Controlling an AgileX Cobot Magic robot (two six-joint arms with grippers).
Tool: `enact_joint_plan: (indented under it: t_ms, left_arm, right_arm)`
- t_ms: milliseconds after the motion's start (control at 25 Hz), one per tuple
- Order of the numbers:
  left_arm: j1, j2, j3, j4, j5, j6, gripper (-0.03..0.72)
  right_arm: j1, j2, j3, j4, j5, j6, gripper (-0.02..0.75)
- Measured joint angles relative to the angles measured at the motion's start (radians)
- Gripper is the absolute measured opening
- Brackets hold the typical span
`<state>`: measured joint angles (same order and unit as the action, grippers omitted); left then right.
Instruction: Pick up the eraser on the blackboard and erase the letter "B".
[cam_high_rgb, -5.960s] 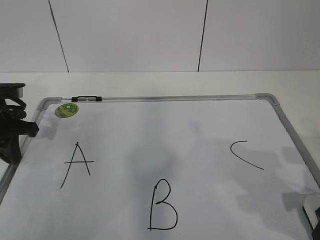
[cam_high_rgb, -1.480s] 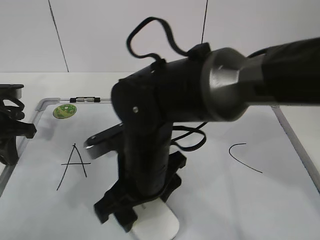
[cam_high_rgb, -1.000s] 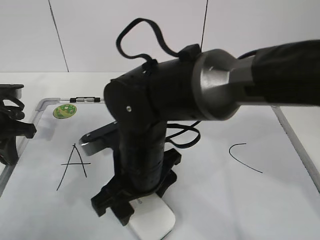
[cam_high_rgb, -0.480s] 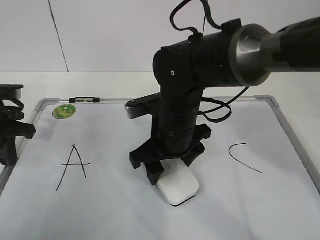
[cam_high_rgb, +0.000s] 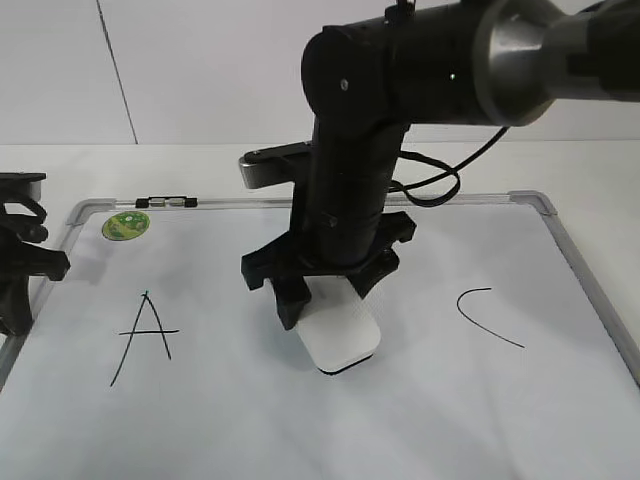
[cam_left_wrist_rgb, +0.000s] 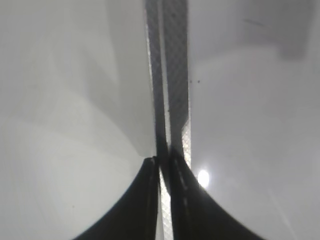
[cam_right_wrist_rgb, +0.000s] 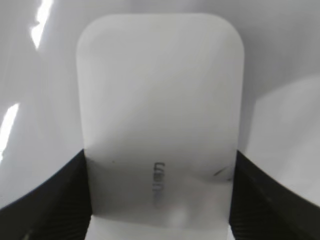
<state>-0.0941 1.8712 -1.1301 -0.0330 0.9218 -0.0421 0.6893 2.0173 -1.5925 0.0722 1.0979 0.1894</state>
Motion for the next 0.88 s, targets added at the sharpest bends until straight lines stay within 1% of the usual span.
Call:
enact_joint_plan:
  t_ms: [120,320,880]
  left_arm:
    - [0.0,0.0,0.0,0.0,0.005,0.0,0.026]
    - [0.0,0.0,0.0,0.0,0.007,0.0,0.026]
    - [0.0,0.0,0.0,0.0,0.011,0.0,0.027]
  right_arm:
    - [-0.017,-0.022,0.0,0.0,0.009,0.009,0.545]
    - [-0.07,-0.044,0.0,0.0,0.042,0.013,0.545]
    - [-0.318,-0.162,0.012,-0.026,0.112,0.02,0.545]
